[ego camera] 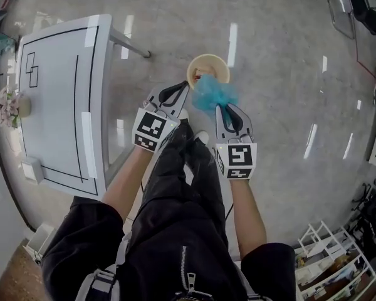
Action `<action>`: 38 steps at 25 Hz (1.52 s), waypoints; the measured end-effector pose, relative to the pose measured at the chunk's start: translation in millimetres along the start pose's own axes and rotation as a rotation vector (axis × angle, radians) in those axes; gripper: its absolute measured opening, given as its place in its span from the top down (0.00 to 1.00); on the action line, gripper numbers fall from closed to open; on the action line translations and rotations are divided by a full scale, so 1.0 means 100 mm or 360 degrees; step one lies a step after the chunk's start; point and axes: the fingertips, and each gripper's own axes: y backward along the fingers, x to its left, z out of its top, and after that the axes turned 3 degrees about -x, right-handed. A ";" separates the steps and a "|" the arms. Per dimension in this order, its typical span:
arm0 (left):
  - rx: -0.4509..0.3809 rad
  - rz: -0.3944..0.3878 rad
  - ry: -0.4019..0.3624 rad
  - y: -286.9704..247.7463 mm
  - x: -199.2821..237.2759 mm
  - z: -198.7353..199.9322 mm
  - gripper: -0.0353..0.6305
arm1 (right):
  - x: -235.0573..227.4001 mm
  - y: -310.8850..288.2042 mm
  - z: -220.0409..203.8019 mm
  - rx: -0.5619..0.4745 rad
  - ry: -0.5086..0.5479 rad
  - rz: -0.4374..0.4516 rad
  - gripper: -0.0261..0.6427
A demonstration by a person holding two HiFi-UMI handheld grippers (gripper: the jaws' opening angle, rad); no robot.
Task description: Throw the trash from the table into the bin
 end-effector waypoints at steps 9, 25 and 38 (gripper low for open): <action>0.0007 0.0051 0.0001 -0.66 0.44 -0.46 0.94 | -0.39 -0.72 -0.27 -0.0077 -0.0005 -0.0024 0.90; -0.0053 0.0025 -0.0134 -1.78 0.87 -1.51 0.94 | -1.07 -1.99 -1.73 0.0030 0.0096 0.0059 0.90; 0.0129 0.0051 0.0024 -1.95 0.72 -2.90 0.94 | -1.16 -2.84 -3.18 0.0364 0.0110 0.0183 0.90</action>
